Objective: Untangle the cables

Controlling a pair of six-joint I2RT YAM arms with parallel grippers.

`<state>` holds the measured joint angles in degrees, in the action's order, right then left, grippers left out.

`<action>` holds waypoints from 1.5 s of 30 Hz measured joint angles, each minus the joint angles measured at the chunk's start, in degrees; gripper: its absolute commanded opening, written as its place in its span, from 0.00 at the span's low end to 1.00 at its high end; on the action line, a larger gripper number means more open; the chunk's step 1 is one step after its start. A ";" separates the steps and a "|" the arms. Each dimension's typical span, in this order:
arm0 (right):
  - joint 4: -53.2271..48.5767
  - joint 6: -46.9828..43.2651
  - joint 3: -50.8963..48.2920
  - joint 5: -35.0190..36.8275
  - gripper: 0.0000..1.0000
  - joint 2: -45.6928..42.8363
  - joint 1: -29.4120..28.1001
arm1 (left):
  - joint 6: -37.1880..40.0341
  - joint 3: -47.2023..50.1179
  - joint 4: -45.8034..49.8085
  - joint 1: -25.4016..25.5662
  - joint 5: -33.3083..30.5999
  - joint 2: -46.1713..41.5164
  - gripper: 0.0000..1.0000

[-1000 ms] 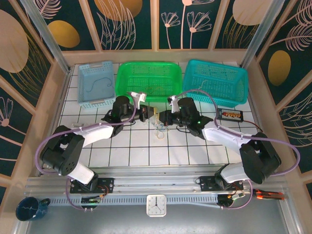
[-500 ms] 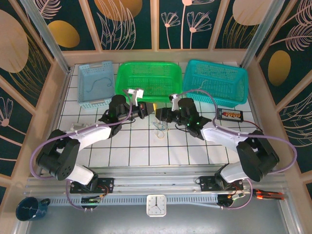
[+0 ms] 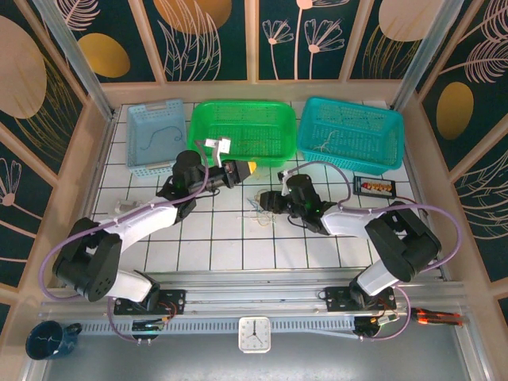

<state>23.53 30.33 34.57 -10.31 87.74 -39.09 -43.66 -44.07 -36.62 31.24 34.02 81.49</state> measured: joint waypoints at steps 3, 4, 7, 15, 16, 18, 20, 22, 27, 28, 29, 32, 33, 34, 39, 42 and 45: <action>-1.40 0.04 -0.63 0.61 0.50 -1.57 0.00 | 0.02 -0.13 0.35 0.00 -0.87 -0.87 0.00; -2.47 0.02 -0.72 1.03 0.50 -2.80 0.00 | 0.02 -0.13 0.66 0.00 -1.42 -0.96 0.00; -4.96 -0.04 -0.72 2.05 0.50 -7.17 0.00 | 0.04 -0.13 1.84 0.00 -3.26 -0.96 0.00; -11.50 -1.27 1.86 4.11 0.47 -16.90 0.39 | 0.28 -0.13 5.42 0.00 -7.98 -0.94 0.00; -12.13 -1.31 2.71 4.28 0.47 -17.62 0.44 | 0.37 -0.13 5.77 0.00 -8.44 -0.87 0.00; -12.79 -1.44 4.39 4.28 0.48 -18.84 0.44 | 0.50 -0.13 6.29 0.00 -9.03 -0.61 0.00; -13.05 -1.46 6.47 4.20 0.49 -19.56 0.44 | 0.50 -0.13 6.69 0.00 -9.18 -0.04 0.00; -13.05 -1.46 8.15 3.89 0.50 -19.63 0.44 | 0.50 -0.13 7.02 0.00 -9.20 0.52 0.00; -13.03 -1.46 9.55 3.41 0.49 -19.43 0.48 | 0.44 -0.13 7.28 0.00 -9.20 1.14 0.00; -12.98 -1.46 9.55 3.34 0.49 -19.15 0.52 | 0.24 -0.13 7.26 0.00 -9.18 1.14 0.00; -12.81 -1.44 9.57 3.19 0.49 -18.60 0.55 | 0.00 -0.13 7.19 0.00 -9.18 1.14 0.00; -11.54 -1.25 9.60 2.67 0.48 -16.46 0.70 | -0.92 -0.07 6.64 0.00 -9.01 1.14 0.00; -11.10 -1.20 9.68 2.40 0.47 -15.63 0.76 | -1.20 -0.07 6.43 0.00 -8.98 1.16 0.00; -10.40 -1.03 9.79 2.25 0.46 -14.67 0.83 | -1.60 -0.04 6.23 0.00 -8.98 1.16 0.00; -7.43 -0.04 10.08 1.27 0.33 -11.06 0.92 | -3.02 0.63 5.05 0.00 -8.79 1.16 0.00; -5.42 0.59 10.08 0.68 0.22 -9.62 1.09 | -3.65 1.25 4.17 0.00 -8.59 1.16 0.00; -3.87 1.31 10.08 -0.11 0.05 -8.48 1.27 | -4.57 1.92 2.97 0.00 -8.46 1.18 0.00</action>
<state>19.66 31.64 44.64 -10.41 79.26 -37.82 -48.23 -42.15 -33.65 31.24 25.56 82.67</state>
